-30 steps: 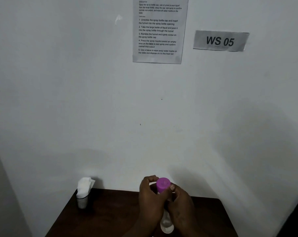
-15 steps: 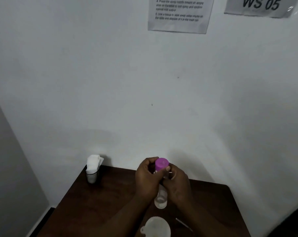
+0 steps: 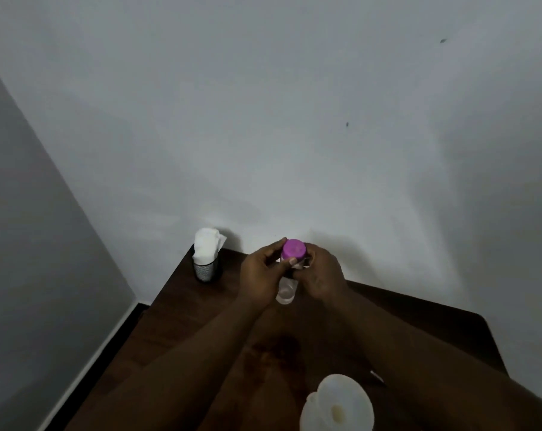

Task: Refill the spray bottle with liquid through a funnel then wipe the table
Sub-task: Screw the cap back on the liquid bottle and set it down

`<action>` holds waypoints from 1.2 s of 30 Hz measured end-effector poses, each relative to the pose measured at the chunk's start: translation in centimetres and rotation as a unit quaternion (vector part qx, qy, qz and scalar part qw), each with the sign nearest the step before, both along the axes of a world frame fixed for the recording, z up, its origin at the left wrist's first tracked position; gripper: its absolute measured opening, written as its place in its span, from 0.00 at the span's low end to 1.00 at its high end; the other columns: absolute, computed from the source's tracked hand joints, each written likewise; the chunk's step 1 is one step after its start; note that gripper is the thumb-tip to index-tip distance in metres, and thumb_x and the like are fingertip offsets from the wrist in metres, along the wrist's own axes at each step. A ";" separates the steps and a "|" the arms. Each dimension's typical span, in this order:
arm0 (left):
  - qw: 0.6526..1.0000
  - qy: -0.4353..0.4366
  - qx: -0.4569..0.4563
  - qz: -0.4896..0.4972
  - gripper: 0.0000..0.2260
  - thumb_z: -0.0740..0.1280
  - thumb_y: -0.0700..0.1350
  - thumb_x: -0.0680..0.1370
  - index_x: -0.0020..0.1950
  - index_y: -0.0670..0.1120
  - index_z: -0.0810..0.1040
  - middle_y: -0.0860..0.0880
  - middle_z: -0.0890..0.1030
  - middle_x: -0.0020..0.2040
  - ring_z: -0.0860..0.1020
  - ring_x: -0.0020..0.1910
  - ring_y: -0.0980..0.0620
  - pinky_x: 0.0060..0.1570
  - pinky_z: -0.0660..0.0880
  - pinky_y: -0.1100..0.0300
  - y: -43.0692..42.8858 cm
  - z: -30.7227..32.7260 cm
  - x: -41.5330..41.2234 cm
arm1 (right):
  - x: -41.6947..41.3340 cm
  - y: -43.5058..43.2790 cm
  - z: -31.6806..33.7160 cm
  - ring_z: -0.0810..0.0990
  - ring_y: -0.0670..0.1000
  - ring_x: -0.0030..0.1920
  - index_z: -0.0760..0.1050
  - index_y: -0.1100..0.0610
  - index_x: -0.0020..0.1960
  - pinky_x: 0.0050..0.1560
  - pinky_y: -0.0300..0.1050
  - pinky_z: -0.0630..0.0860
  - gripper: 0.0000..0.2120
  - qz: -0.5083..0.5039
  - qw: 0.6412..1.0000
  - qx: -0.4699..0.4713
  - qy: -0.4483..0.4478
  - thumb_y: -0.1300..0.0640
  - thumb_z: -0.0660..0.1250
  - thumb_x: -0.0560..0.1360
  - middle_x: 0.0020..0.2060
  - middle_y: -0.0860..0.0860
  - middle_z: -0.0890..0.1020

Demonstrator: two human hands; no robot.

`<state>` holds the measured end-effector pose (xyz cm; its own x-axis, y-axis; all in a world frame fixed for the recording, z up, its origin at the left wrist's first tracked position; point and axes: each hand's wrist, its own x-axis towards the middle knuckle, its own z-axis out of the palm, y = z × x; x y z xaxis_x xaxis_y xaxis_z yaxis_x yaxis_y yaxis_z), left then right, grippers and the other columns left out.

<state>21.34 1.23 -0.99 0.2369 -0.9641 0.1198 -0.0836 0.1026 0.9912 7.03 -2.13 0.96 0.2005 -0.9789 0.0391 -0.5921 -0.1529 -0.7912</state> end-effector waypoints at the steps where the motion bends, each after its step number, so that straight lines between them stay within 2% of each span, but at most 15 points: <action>1: 1.000 -0.006 0.002 -0.004 0.20 0.77 0.45 0.72 0.63 0.49 0.82 0.53 0.85 0.58 0.81 0.60 0.55 0.65 0.76 0.48 -0.7 -0.5 0.9 | 0.7 -0.8 -0.5 0.81 0.46 0.52 0.80 0.50 0.64 0.49 0.32 0.72 0.27 0.004 1.000 0.000 0.001 0.50 0.80 0.66 0.55 0.47 0.85; 5: 1.000 -0.010 0.019 -0.005 0.19 0.77 0.42 0.72 0.63 0.46 0.82 0.50 0.85 0.58 0.82 0.59 0.55 0.65 0.77 0.48 -3.4 -2.2 3.9 | 3.2 -3.6 -2.0 0.81 0.48 0.53 0.80 0.51 0.64 0.51 0.37 0.72 0.27 0.025 1.000 0.008 0.006 0.51 0.80 0.66 0.56 0.49 0.85; 9: 0.999 -0.022 0.023 0.003 0.19 0.77 0.39 0.73 0.63 0.42 0.82 0.48 0.85 0.57 0.82 0.58 0.56 0.64 0.77 0.52 -5.3 -3.5 5.9 | 5.2 -6.2 -3.8 0.82 0.50 0.53 0.81 0.50 0.61 0.52 0.41 0.76 0.27 0.033 0.999 0.021 0.020 0.49 0.81 0.64 0.54 0.48 0.86; 15: 0.999 -0.041 0.015 0.020 0.17 0.76 0.42 0.74 0.63 0.45 0.83 0.51 0.85 0.56 0.82 0.57 0.60 0.62 0.77 0.59 -6.4 -5.2 6.9 | 6.4 -7.9 -5.6 0.82 0.50 0.52 0.81 0.51 0.61 0.50 0.42 0.76 0.26 0.044 0.998 0.016 0.044 0.49 0.81 0.65 0.53 0.49 0.86; 20: 0.999 -0.043 -0.001 0.012 0.15 0.75 0.42 0.75 0.62 0.45 0.83 0.51 0.86 0.54 0.83 0.56 0.56 0.61 0.78 0.56 -6.7 -5.6 7.3 | 6.7 -8.5 -5.8 0.82 0.50 0.51 0.80 0.51 0.61 0.48 0.40 0.73 0.27 0.051 0.997 0.017 0.054 0.49 0.81 0.65 0.53 0.49 0.86; 23: 0.998 -0.056 0.009 0.010 0.16 0.75 0.43 0.75 0.63 0.45 0.82 0.51 0.86 0.55 0.83 0.57 0.57 0.60 0.79 0.58 -6.6 -5.6 7.5 | 6.8 -8.9 -5.7 0.83 0.50 0.51 0.80 0.51 0.61 0.47 0.41 0.75 0.27 0.054 0.995 0.039 0.073 0.48 0.81 0.64 0.52 0.48 0.86; 27: 0.997 -0.040 0.049 0.040 0.20 0.75 0.42 0.75 0.66 0.41 0.79 0.45 0.83 0.61 0.81 0.61 0.51 0.63 0.77 0.55 -6.6 -5.8 7.9 | 6.4 -9.1 -5.6 0.83 0.51 0.53 0.78 0.52 0.64 0.56 0.47 0.79 0.32 0.052 0.992 0.062 0.099 0.46 0.82 0.63 0.55 0.48 0.85; 30: 0.991 -0.084 0.063 0.078 0.21 0.76 0.45 0.75 0.67 0.42 0.79 0.48 0.83 0.61 0.81 0.60 0.54 0.63 0.77 0.55 -5.8 -5.6 8.1 | 5.3 -8.3 -4.6 0.81 0.53 0.60 0.73 0.56 0.71 0.62 0.51 0.77 0.39 0.041 0.991 0.082 0.103 0.48 0.82 0.64 0.62 0.51 0.82; 33: 0.983 -0.125 0.037 0.129 0.17 0.75 0.44 0.75 0.64 0.45 0.81 0.50 0.85 0.57 0.82 0.56 0.58 0.60 0.79 0.56 -2.8 -4.7 7.3 | 3.1 -5.6 -2.7 0.80 0.51 0.61 0.73 0.57 0.71 0.61 0.45 0.75 0.39 0.034 0.992 0.108 0.059 0.50 0.83 0.64 0.63 0.51 0.81; 36: 0.982 -0.156 -0.020 0.106 0.09 0.73 0.41 0.76 0.55 0.48 0.85 0.56 0.85 0.50 0.82 0.51 0.63 0.54 0.80 0.57 2.1 -3.9 5.6 | 0.0 -1.3 -0.8 0.83 0.47 0.56 0.78 0.56 0.66 0.57 0.40 0.77 0.31 0.052 0.991 0.126 0.011 0.51 0.82 0.65 0.57 0.49 0.84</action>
